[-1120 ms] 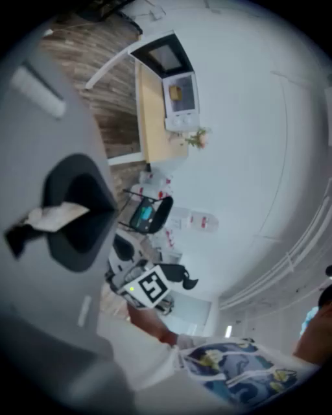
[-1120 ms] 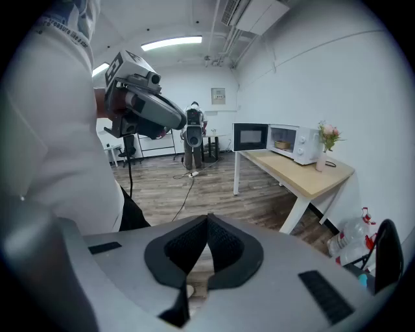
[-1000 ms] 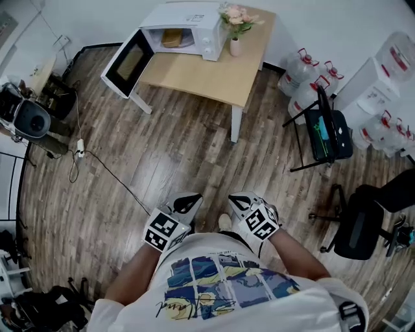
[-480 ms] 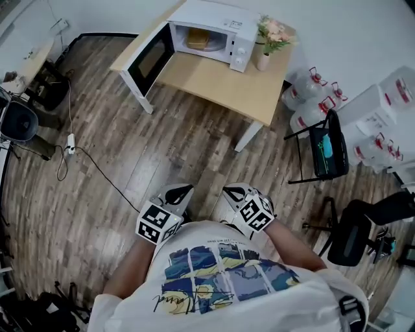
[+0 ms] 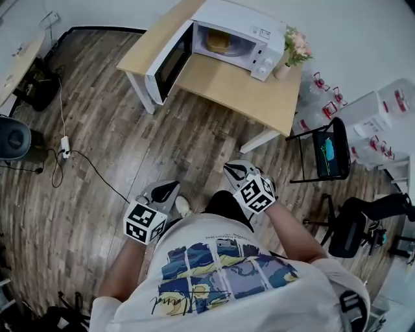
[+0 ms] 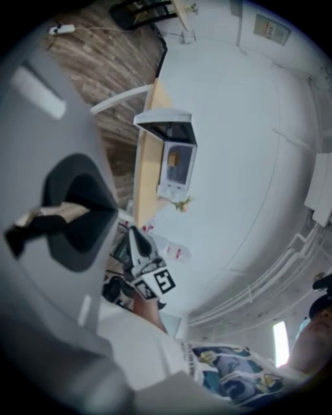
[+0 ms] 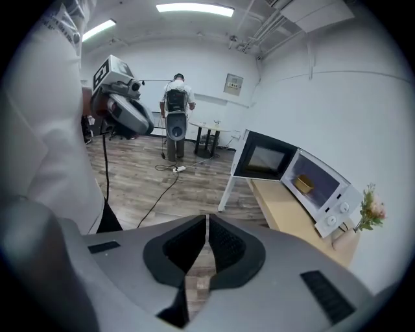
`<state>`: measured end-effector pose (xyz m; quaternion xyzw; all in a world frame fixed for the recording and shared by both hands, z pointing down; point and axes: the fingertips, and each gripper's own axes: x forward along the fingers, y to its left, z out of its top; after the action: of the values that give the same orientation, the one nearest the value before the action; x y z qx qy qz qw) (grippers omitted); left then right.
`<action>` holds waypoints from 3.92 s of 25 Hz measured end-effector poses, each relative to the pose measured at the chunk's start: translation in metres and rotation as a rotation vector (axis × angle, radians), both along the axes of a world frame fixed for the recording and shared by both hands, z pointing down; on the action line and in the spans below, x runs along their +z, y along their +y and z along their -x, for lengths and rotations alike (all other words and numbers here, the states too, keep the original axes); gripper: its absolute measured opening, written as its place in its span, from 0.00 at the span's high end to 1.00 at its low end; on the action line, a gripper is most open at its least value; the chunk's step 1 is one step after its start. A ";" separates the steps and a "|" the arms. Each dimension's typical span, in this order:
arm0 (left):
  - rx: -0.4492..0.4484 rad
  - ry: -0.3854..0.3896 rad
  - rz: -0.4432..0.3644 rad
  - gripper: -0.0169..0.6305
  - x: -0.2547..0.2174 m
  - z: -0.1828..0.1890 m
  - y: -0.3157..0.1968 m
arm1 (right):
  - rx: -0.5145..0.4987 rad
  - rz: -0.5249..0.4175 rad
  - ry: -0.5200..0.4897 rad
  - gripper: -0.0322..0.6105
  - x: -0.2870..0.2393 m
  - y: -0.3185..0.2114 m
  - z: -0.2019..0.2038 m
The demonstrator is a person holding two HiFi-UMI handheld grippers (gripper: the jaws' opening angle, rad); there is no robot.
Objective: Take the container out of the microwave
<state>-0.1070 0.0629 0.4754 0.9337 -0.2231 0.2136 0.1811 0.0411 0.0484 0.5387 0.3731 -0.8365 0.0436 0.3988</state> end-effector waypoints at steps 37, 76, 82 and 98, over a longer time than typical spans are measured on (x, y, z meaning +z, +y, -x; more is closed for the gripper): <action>-0.509 -0.021 0.004 0.96 -0.013 -0.014 -0.294 | -0.038 -0.177 0.336 0.84 0.049 -0.533 -0.153; -0.576 -0.040 0.015 0.96 -0.011 0.002 -0.279 | -0.141 -0.149 0.464 0.92 0.067 -0.535 -0.140; -0.560 -0.026 0.013 0.96 -0.011 0.020 -0.258 | -0.142 -0.145 0.458 0.92 0.057 -0.507 -0.121; -0.499 0.017 -0.008 0.96 -0.012 0.062 -0.192 | -0.152 -0.144 0.424 0.92 0.019 -0.400 -0.058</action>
<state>-0.1687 -0.1295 0.4633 0.8522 -0.4462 0.1533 0.2264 0.0995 -0.3520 0.5574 0.3372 -0.7609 -0.1256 0.5400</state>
